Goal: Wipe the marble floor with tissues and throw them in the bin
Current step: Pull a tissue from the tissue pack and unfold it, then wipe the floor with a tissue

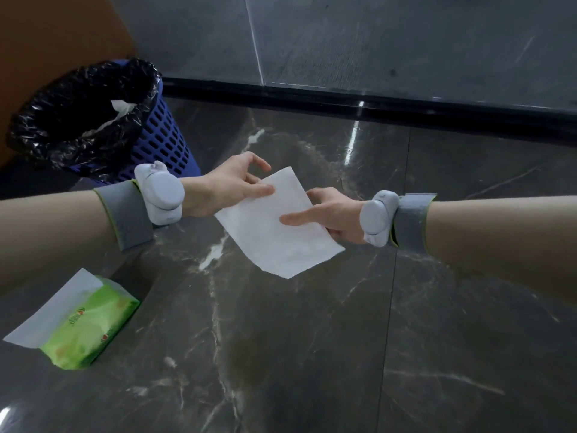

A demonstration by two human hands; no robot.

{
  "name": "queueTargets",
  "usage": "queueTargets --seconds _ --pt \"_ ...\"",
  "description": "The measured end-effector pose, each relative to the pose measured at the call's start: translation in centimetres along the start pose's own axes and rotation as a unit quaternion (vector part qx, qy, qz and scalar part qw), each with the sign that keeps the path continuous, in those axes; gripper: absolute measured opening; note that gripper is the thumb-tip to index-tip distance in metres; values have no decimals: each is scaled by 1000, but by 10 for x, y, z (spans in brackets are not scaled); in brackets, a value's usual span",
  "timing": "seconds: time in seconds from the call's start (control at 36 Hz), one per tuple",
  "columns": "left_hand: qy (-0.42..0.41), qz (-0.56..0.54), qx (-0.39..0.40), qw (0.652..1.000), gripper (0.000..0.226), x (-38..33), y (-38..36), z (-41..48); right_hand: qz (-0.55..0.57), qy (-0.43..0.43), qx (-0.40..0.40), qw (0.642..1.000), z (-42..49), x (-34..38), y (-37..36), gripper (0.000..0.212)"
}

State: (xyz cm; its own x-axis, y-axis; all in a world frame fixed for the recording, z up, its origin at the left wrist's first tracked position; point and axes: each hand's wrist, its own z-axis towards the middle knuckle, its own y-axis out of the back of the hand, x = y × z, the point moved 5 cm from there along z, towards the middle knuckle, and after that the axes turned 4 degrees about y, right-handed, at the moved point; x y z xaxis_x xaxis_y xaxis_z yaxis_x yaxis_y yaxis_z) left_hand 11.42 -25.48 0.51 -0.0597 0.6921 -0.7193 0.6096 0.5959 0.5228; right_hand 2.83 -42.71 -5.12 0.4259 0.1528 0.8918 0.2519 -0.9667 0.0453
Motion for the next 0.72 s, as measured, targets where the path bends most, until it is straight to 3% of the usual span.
queueTargets --seconds 0.08,0.19,0.33,0.47,0.64,0.72 --pt "-13 0 -5 1000 37 0 -2 5 -2 -24 15 1000 4 -10 -2 25" --pt "-42 37 -54 997 15 -2 -3 15 5 -27 -45 999 13 -16 4 10" --pt "-45 149 -93 983 20 5 1 32 -89 -6 -187 978 28 -10 43 30" --pt "-26 299 -93 950 25 22 6 44 -37 -41 -324 944 32 6 93 25" --pt "46 431 -75 898 47 58 16 56 -10 24 -407 913 23 21 131 50" --pt "85 459 -60 882 45 78 22 61 -111 -9 -421 900 32 19 148 55"
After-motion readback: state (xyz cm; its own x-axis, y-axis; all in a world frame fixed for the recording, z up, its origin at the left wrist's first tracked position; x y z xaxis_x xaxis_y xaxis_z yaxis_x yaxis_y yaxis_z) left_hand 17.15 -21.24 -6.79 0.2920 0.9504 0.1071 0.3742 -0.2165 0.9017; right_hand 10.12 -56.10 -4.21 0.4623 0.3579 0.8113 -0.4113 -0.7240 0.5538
